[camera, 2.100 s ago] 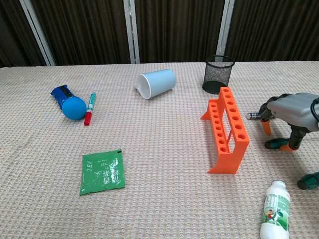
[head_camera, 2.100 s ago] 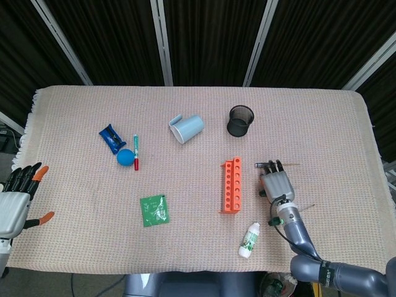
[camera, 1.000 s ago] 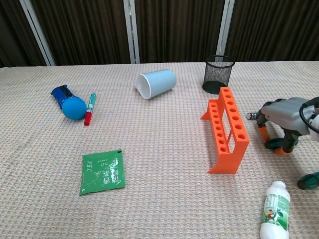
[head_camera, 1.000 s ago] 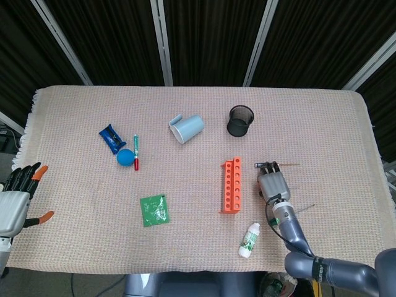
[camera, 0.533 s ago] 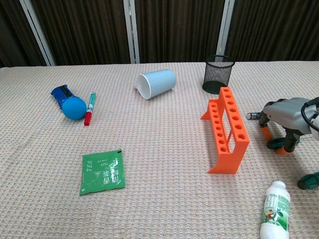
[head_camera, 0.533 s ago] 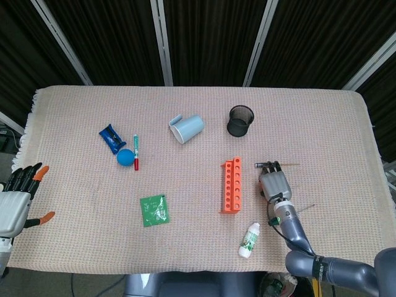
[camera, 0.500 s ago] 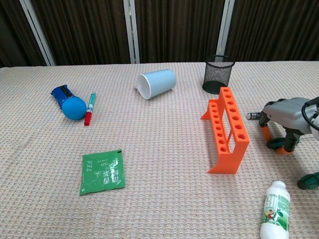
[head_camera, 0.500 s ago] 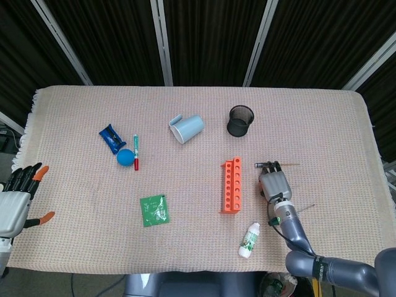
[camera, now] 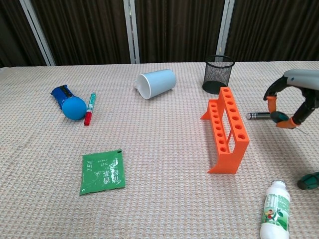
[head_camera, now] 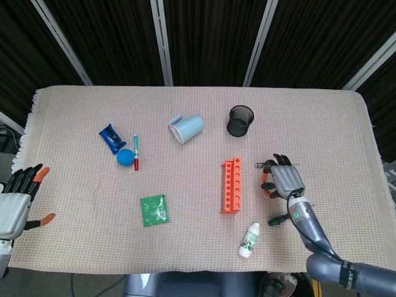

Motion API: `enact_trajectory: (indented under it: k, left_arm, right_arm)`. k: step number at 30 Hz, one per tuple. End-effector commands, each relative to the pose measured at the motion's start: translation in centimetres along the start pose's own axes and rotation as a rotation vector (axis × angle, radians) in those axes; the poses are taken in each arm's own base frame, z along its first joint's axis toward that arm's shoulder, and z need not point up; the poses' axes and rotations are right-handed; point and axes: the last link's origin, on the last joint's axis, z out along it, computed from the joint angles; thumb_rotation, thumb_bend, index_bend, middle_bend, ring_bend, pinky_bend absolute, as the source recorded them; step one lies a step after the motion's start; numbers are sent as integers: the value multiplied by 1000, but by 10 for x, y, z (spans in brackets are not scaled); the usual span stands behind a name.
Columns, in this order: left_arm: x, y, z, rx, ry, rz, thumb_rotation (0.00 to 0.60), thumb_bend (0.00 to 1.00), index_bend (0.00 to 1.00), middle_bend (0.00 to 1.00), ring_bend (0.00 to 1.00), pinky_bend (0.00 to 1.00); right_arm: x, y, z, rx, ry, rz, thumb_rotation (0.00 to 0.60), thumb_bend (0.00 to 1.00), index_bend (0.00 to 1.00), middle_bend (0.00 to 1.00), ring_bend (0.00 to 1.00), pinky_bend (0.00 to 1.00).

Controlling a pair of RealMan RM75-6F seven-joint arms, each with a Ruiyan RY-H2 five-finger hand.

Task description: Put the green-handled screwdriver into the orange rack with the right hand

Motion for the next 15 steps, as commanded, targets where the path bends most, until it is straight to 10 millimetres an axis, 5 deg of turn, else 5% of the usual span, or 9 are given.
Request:
enact_trajectory:
  k: [1, 6, 15]
  left_arm:
    - [-1, 2, -1, -6, -8, 1, 600, 45, 54, 0, 0, 0]
    - [-1, 5, -2, -16, -14, -1, 600, 43, 54, 0, 0, 0]
    - [-5, 8, -2, -26, -37, 1, 600, 44, 54, 0, 0, 0]
  right_arm:
    - [31, 3, -15, 53, 6, 289, 600, 281, 604, 216, 0, 0]
    - [48, 6, -22, 84, -30, 604, 600, 301, 602, 216, 0, 0]
    - [72, 7, -32, 156, -91, 898, 600, 321, 602, 220, 0, 0]
